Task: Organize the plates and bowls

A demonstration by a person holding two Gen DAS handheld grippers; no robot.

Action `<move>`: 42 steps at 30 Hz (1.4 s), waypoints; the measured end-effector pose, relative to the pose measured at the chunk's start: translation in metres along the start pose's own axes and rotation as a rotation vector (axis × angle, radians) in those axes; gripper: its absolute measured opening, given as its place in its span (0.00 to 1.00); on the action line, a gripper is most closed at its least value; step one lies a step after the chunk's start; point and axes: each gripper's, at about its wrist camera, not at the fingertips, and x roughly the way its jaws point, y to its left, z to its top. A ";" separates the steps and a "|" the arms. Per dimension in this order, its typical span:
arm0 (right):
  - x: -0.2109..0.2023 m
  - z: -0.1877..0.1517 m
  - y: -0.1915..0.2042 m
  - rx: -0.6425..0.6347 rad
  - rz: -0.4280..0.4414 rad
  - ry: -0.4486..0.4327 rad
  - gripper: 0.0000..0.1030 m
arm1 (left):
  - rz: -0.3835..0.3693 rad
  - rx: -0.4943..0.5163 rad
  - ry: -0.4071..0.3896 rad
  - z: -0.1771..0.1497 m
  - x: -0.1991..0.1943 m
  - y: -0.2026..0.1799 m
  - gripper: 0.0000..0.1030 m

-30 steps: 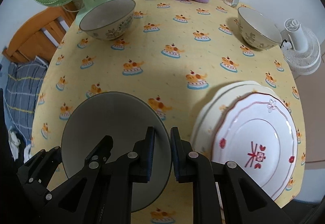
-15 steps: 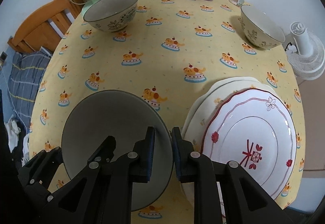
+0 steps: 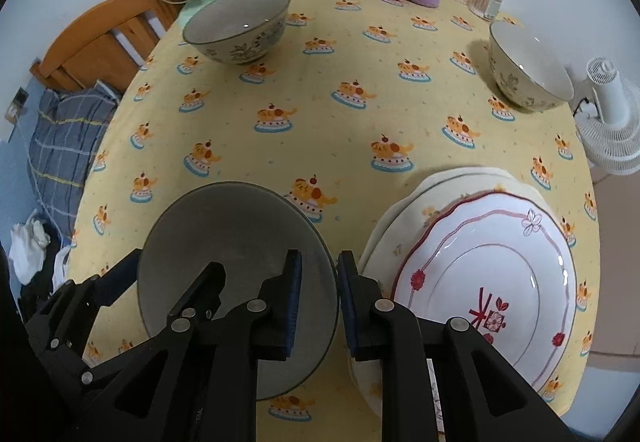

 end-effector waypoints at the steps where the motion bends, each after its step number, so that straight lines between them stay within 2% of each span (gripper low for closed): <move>1: -0.004 0.001 -0.001 -0.008 0.011 -0.006 0.21 | 0.004 -0.006 -0.004 0.000 -0.004 0.000 0.69; 7: -0.025 0.009 -0.004 -0.042 0.088 -0.060 0.21 | 0.015 -0.055 -0.051 0.007 -0.028 -0.001 0.69; 16: -0.049 0.032 0.015 -0.116 0.048 -0.158 0.24 | 0.066 -0.053 -0.113 0.033 -0.048 0.003 0.69; 22: -0.054 0.061 0.021 -0.065 0.014 -0.208 0.40 | 0.055 -0.010 -0.154 0.066 -0.052 0.013 0.69; 24: -0.054 0.072 0.024 -0.058 0.009 -0.221 0.50 | 0.034 0.011 -0.164 0.078 -0.050 0.016 0.69; 25: -0.053 0.078 0.026 -0.048 0.019 -0.225 0.63 | 0.020 0.021 -0.166 0.086 -0.049 0.019 0.69; 26: -0.053 0.083 0.028 -0.041 0.030 -0.228 0.68 | 0.012 0.031 -0.168 0.092 -0.047 0.021 0.69; 29: -0.050 0.097 0.037 -0.025 0.028 -0.247 0.69 | -0.003 0.067 -0.184 0.110 -0.042 0.025 0.69; 35: -0.036 0.128 0.046 0.004 -0.028 -0.272 0.70 | -0.016 0.077 -0.204 0.146 -0.022 0.035 0.69; 42: -0.015 0.172 0.043 -0.030 -0.043 -0.267 0.70 | 0.023 0.037 -0.199 0.181 0.001 0.034 0.68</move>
